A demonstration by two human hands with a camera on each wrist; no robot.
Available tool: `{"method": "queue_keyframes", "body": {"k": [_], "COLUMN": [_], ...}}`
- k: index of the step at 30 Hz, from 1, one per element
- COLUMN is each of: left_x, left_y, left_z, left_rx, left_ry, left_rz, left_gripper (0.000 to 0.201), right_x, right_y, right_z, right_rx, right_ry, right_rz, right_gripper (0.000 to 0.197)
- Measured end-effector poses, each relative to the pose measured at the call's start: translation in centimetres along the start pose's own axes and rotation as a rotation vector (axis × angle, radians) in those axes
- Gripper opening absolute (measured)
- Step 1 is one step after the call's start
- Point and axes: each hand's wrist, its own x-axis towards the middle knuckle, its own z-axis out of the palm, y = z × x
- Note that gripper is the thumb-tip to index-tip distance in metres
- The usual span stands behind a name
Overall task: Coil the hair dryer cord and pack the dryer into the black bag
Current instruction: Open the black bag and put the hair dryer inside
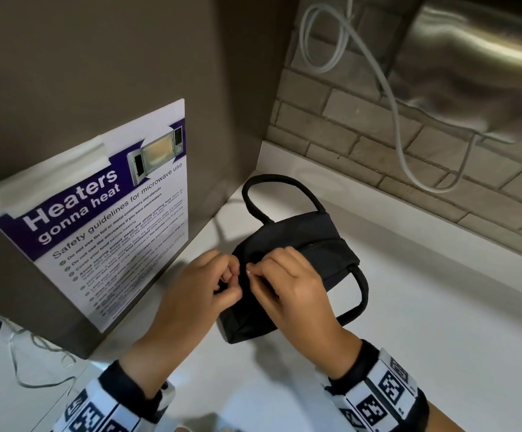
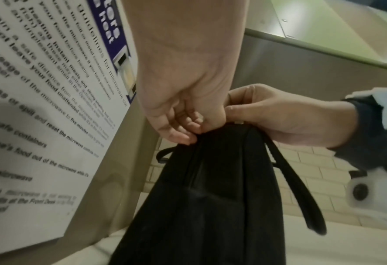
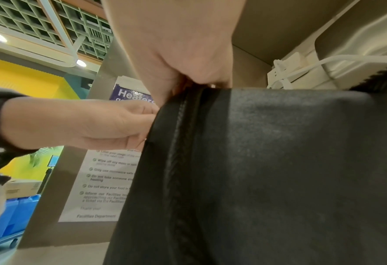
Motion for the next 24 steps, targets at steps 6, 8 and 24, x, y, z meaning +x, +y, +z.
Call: {"method": "queue_keyframes", "body": {"k": [6, 8, 24], "left_x": [-0.4, 0.2, 0.5], "left_y": [0.2, 1.4, 1.5], "left_z": [-0.4, 0.2, 0.9], "left_rx": [-0.029, -0.004, 0.176], "left_ry": [0.064, 0.035, -0.003], "left_rz": [-0.01, 0.085, 0.061], "left_gripper": [0.009, 0.018, 0.011], "right_x": [0.7, 0.4, 0.6], "right_y": [1.6, 1.3, 3.6], "right_z": [-1.5, -1.2, -3.2], "right_rx": [-0.004, 0.012, -0.091], "right_ry": [0.094, 0.072, 0.215], "right_rz": [0.123, 0.105, 0.223], "right_gripper": [0.01, 0.01, 0.013]}}
